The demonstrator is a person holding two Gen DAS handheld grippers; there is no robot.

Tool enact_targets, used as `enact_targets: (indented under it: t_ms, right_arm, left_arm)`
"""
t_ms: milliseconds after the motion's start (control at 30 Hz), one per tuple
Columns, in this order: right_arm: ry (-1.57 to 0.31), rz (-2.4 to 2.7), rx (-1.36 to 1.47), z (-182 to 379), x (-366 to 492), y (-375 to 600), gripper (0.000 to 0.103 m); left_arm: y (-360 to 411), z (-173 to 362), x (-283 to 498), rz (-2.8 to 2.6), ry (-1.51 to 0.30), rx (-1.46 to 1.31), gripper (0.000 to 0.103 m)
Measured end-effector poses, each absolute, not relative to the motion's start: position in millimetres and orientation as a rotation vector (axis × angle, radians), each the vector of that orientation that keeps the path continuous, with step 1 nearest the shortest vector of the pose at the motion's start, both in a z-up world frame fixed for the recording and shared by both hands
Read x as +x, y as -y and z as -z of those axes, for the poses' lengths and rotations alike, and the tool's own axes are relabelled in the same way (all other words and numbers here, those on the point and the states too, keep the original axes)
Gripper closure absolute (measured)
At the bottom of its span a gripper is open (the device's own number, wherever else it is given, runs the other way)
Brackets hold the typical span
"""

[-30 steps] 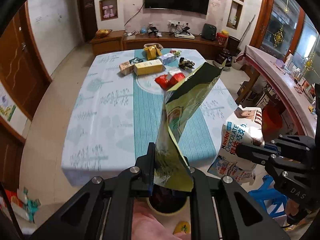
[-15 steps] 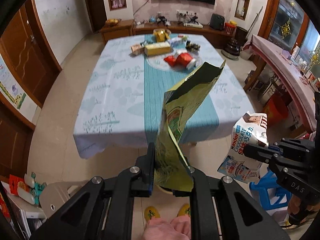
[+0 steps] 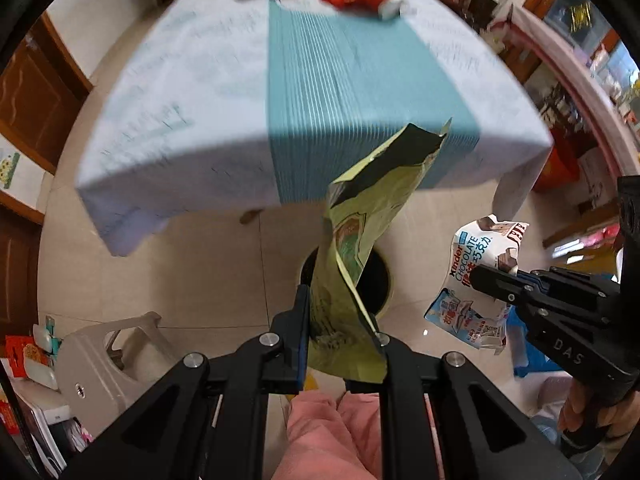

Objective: Collect trash
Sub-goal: 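Carry the snack bag and Kinder wrapper with both tools over the black bin, then open both tools to drop the bag and wrapper into the bin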

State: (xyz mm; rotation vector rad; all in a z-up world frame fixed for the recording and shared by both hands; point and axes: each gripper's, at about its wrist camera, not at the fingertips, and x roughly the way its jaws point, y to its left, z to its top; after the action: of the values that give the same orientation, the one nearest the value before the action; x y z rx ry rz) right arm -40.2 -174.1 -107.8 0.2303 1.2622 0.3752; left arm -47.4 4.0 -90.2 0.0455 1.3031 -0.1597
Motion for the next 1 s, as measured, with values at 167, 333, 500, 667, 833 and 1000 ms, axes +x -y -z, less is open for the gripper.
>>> enact_targets:
  t_ms: [167, 333, 500, 667, 833, 1000]
  right_arm:
    - [-1.324, -0.260, 0.268, 194.9, -42.8, 181.1, 0.097]
    - [-1.376, -0.197, 0.276, 269.7, -47.5, 185.7, 0.097]
    - [-1.418, -0.157, 0.288, 330.5, -49.2, 192.9, 0.097]
    - [-1.437, -0.145, 0.309, 365.3, -49.1, 198.4, 0.097]
    - [-1.452, -0.154, 0.320, 380.1, -41.2, 196.6, 0.097]
    - [-1.452, -0.167, 0.325, 386.1, -40.6, 194.3, 0.097]
  left_arm:
    - [16.5, 184.7, -32.5, 0.211, -1.369, 0.075, 0.092]
    - [35.6, 279.8, -15.5, 0.202, -1.428, 0.106, 0.092]
    - [47.0, 348.3, -0.3, 0.193, -1.473, 0.107, 0.092]
    - [54.7, 389.8, 8.5, 0.186, -1.502, 0.115, 0.091]
    - [60.0, 413.1, 16.4, 0.164, -1.518, 0.108, 0.076]
    - [53.9, 414.5, 20.0, 0.154, -1.537, 0.057, 0.027]
